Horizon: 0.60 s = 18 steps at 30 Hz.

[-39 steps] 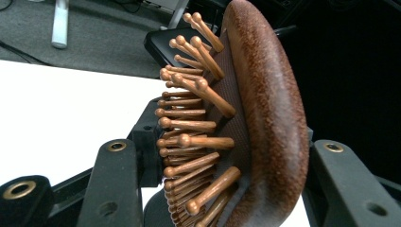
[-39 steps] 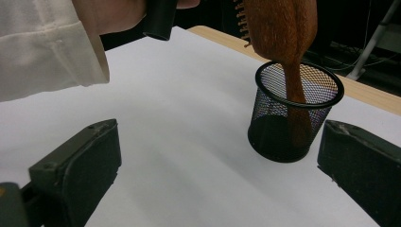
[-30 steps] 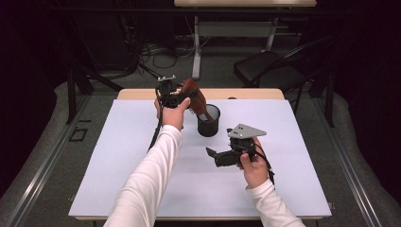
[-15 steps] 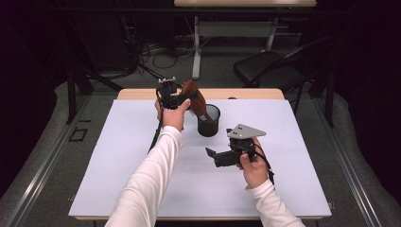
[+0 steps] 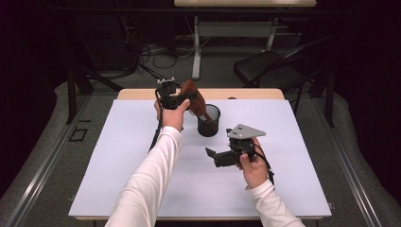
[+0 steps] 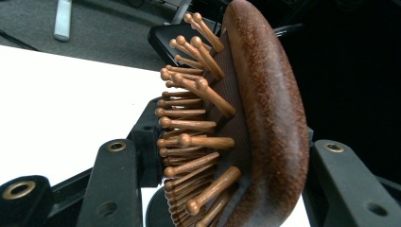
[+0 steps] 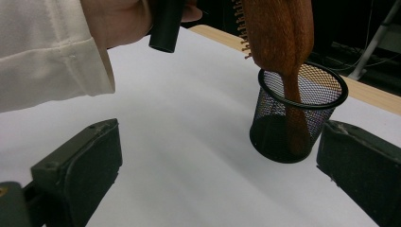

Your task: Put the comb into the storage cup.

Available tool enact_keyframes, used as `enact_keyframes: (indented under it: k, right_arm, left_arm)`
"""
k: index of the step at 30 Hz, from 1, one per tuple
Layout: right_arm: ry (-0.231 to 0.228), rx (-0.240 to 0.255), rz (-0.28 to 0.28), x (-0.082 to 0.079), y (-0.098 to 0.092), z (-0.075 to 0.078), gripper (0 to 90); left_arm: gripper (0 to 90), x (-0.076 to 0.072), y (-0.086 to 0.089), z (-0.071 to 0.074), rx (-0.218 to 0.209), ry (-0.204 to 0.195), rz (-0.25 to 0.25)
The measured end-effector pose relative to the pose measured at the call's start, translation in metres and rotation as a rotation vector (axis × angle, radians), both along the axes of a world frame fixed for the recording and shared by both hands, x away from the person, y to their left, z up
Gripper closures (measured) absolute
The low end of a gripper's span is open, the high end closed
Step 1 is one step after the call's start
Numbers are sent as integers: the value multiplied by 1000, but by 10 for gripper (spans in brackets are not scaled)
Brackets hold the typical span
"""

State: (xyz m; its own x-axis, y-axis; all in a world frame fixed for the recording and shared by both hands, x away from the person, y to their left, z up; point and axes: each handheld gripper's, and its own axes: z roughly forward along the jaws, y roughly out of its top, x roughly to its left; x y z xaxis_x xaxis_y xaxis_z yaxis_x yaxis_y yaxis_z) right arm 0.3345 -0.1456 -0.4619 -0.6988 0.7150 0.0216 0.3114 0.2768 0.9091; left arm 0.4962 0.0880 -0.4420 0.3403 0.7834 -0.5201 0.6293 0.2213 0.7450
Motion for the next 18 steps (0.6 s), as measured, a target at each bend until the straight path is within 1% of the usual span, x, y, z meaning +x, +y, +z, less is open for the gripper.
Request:
enact_keyframes:
  k: [10, 18]
  right_arm:
    - [0, -1, 1, 0, 0, 0, 7]
    - [2, -3, 3, 0, 1, -1, 7]
  left_arm:
    - [486, 1, 5, -4, -31, 8, 10]
    - [483, 2, 6, -5, -34, 6, 11]
